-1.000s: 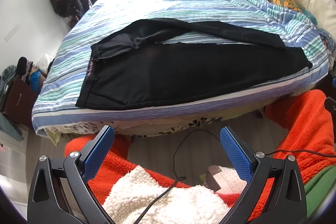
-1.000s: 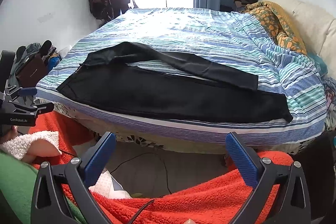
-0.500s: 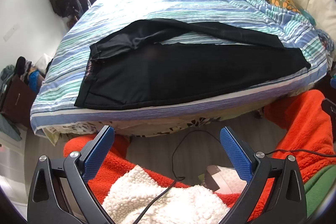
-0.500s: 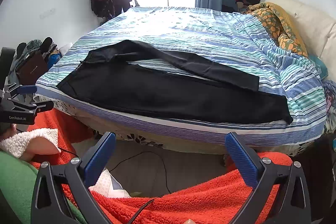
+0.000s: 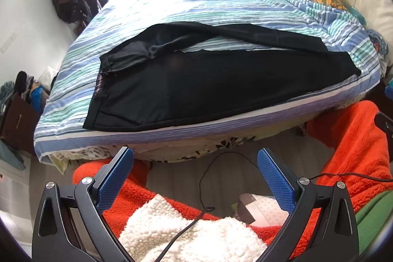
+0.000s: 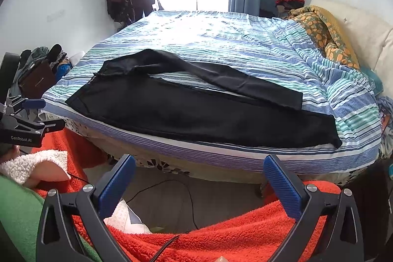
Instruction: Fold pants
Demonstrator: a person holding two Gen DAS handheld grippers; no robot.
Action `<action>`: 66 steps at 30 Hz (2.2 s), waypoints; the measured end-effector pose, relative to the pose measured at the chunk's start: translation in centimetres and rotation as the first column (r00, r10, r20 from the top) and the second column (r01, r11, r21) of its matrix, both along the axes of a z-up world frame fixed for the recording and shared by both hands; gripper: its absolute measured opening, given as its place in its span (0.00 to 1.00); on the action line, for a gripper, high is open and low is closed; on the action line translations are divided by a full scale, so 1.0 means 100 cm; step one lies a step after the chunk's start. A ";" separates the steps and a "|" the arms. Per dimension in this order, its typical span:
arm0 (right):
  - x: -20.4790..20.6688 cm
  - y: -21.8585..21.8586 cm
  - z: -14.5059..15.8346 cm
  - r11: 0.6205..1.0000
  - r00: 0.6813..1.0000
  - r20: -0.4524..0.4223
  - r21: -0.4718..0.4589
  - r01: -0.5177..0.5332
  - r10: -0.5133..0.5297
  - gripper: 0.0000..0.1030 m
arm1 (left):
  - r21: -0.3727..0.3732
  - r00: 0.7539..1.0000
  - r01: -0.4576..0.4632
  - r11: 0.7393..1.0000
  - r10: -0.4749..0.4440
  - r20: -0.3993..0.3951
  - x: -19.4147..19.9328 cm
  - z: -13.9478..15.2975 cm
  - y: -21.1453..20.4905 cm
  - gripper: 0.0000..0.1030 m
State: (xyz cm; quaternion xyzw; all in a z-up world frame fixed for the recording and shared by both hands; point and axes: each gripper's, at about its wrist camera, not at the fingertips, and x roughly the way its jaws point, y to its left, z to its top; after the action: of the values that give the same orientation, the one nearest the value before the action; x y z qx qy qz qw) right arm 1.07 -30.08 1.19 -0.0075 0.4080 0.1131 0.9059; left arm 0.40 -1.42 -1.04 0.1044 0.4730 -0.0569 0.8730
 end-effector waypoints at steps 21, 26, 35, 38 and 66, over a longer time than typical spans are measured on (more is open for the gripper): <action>0.001 0.002 -0.005 1.000 1.000 -0.008 -0.001 -0.020 0.020 1.00 | -0.002 1.000 0.004 1.000 -0.004 -0.003 0.002 -0.001 0.000 0.98; 0.001 0.003 -0.005 1.000 1.000 -0.007 -0.002 -0.020 0.020 1.00 | -0.005 1.000 0.004 1.000 -0.004 -0.005 0.002 -0.001 -0.001 0.98; 0.001 0.003 -0.005 1.000 1.000 -0.007 -0.003 -0.021 0.021 1.00 | -0.008 1.000 0.003 1.000 -0.003 -0.006 0.001 -0.001 -0.001 0.98; 0.000 0.003 -0.005 1.000 1.000 -0.006 -0.004 -0.023 0.023 1.00 | -0.007 1.000 0.003 1.000 -0.003 -0.006 0.001 0.000 -0.001 0.98; -0.002 0.005 -0.005 1.000 1.000 0.000 -0.002 -0.031 0.031 1.00 | 0.003 1.000 0.011 1.000 -0.011 0.000 0.003 0.003 -0.003 0.98</action>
State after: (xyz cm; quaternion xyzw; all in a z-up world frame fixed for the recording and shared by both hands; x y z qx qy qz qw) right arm 0.88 -29.60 0.71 -0.0146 0.4079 0.1266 0.9041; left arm 0.65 -1.67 -0.79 0.1084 0.4723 -0.0609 0.8726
